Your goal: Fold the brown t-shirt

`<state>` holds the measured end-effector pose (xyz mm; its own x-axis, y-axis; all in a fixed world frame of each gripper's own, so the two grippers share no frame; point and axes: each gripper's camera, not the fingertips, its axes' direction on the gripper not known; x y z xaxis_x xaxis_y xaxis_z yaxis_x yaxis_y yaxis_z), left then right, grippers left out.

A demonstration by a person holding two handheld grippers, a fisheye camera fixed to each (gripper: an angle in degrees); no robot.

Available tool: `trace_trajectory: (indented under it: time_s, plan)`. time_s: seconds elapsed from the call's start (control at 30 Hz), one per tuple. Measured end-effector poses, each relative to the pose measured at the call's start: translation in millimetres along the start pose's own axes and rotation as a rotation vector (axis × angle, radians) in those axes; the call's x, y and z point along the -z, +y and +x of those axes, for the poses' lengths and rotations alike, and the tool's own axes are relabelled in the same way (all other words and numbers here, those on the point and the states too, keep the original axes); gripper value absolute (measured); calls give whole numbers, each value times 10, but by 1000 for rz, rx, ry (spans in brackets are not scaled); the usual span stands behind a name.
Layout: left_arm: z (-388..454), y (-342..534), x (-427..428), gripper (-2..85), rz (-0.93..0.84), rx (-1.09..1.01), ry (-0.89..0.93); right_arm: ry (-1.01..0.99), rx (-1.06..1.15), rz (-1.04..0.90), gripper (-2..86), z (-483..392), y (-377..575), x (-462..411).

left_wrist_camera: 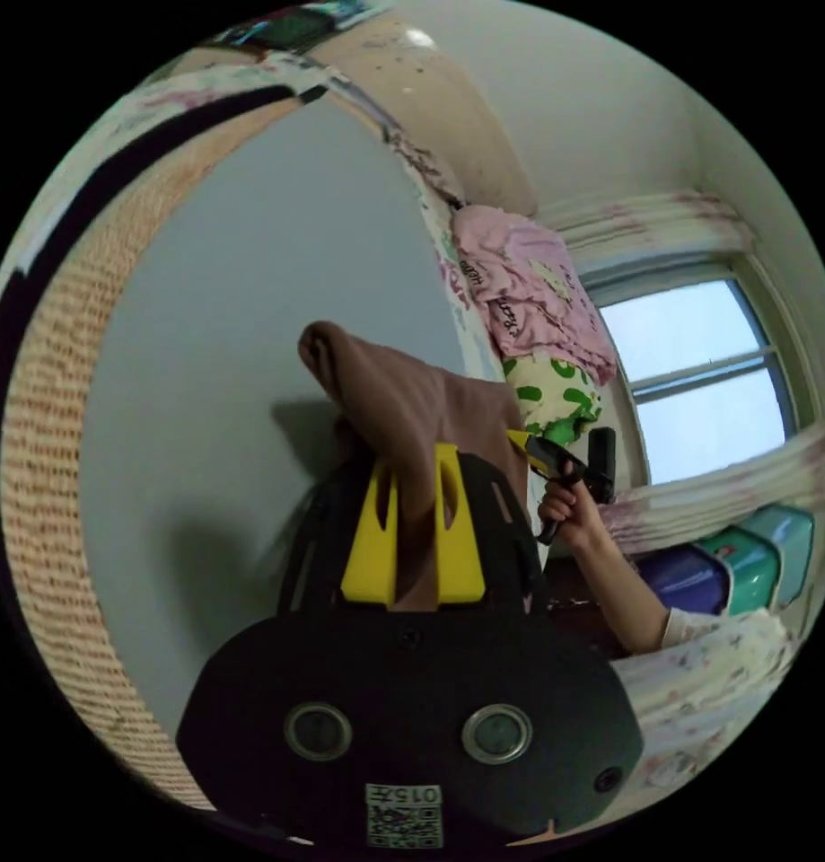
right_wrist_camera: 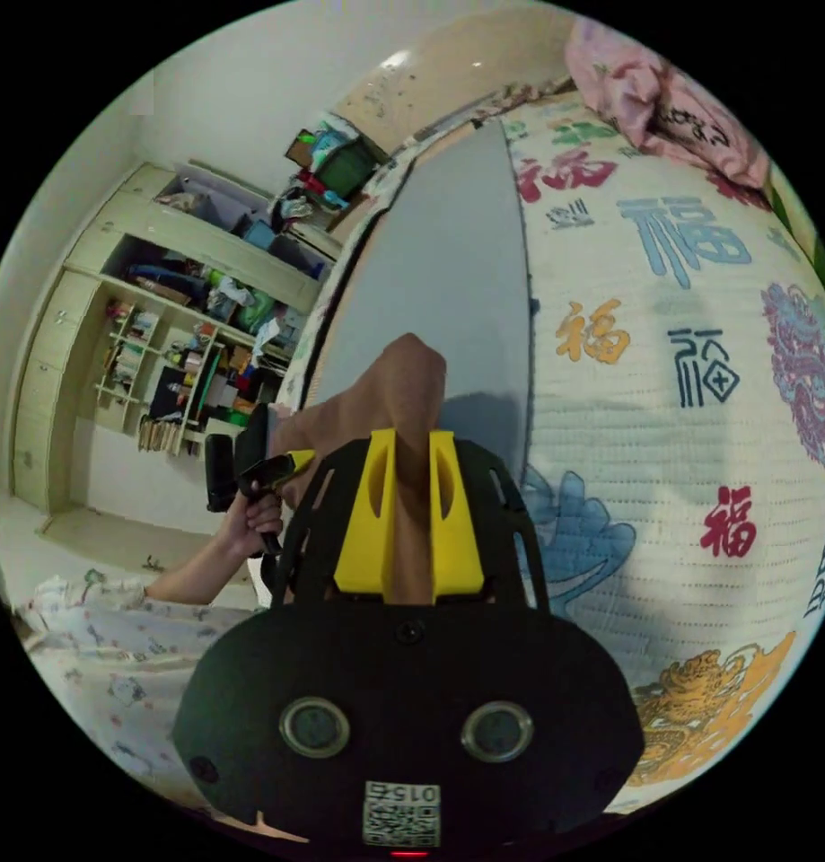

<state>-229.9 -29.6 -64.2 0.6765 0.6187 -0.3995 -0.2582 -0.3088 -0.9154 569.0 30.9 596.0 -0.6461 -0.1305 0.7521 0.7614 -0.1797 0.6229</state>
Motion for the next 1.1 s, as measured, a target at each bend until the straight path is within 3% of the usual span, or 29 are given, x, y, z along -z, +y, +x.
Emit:
trace_trajectory:
  time_s: [0.27, 0.63, 0.9, 1.0, 1.1]
  plan:
    - [423, 973, 1905, 61, 343, -273, 73, -195, 390, 153, 62, -1676, 622, 683]
    - [827, 2884, 4534, 56, 800, -458, -163, -423, 809, 122, 62, -3826, 1524, 350]
    - [1152, 4083, 5911, 56, 930, -513, -348, -668, 956, 23, 62, -5029, 2374, -107]
    - [1179, 4668, 6213, 56, 955, -626, -438, -722, 1064, -26, 62, -5303, 2896, -273]
    - [993, 5318, 6428, 56, 956, -718, -382, -755, 1118, -107, 62, -5439, 3442, -520]
